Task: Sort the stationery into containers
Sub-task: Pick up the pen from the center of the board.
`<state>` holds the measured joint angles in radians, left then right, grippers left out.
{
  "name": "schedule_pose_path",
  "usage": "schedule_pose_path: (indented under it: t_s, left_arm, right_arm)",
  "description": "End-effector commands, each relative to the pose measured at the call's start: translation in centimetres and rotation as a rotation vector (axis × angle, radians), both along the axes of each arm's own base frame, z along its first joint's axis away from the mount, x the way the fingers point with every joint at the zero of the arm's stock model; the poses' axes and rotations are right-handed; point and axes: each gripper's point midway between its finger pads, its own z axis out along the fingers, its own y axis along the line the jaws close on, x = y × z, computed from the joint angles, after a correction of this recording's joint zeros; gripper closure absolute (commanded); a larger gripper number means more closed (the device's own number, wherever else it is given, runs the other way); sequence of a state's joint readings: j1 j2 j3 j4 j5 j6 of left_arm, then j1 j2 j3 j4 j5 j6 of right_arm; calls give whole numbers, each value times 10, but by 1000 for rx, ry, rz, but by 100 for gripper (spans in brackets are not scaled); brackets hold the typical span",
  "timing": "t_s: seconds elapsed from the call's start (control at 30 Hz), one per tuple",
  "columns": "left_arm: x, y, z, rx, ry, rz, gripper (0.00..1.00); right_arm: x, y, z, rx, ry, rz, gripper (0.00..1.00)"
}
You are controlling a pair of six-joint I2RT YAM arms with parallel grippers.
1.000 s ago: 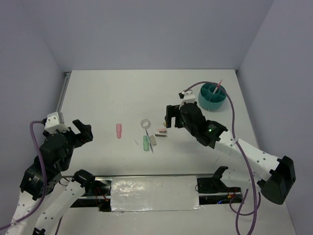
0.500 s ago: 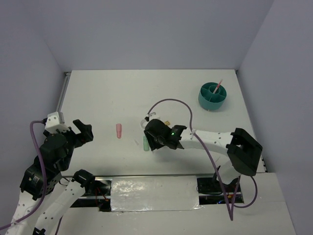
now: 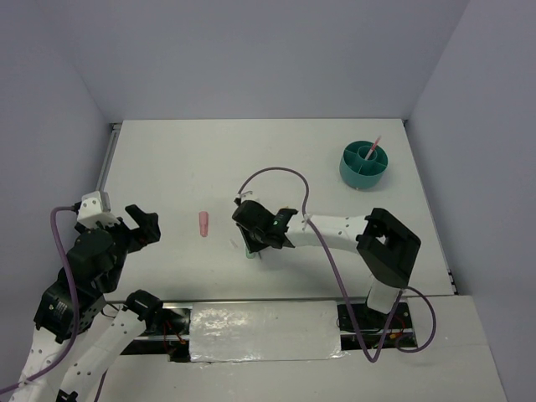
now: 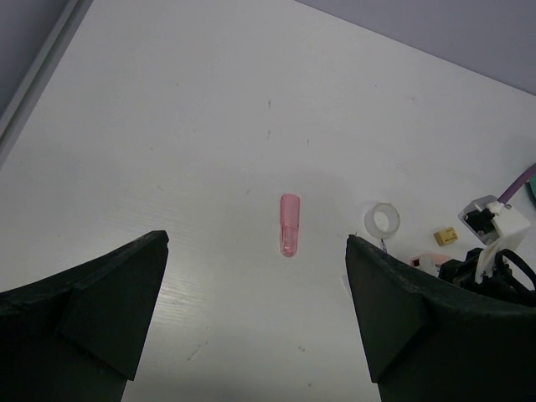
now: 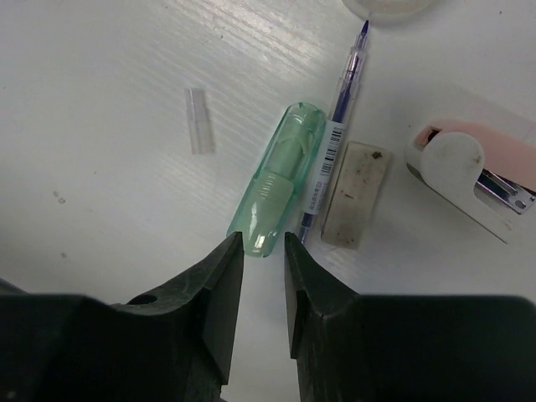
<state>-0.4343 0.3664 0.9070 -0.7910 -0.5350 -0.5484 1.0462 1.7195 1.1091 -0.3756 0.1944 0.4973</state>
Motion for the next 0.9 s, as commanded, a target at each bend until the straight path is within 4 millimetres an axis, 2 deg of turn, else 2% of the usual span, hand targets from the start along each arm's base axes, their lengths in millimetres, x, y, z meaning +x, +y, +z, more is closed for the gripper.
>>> schedule_pose_path:
  t_s: [0.0,0.3,0.87]
  left_arm:
    - [1,-1,10,1,-48,-12,1]
    - [3,-3,9,3,-45,-25,1]
    - [4,-4,8,6,-41,-27,1]
  right_arm:
    - [13,8,4,0,-18,-6,67]
    - [18,-4,-8,-34,-13,-22,71]
    - [24,-13,-31,-69,20,-21,75]
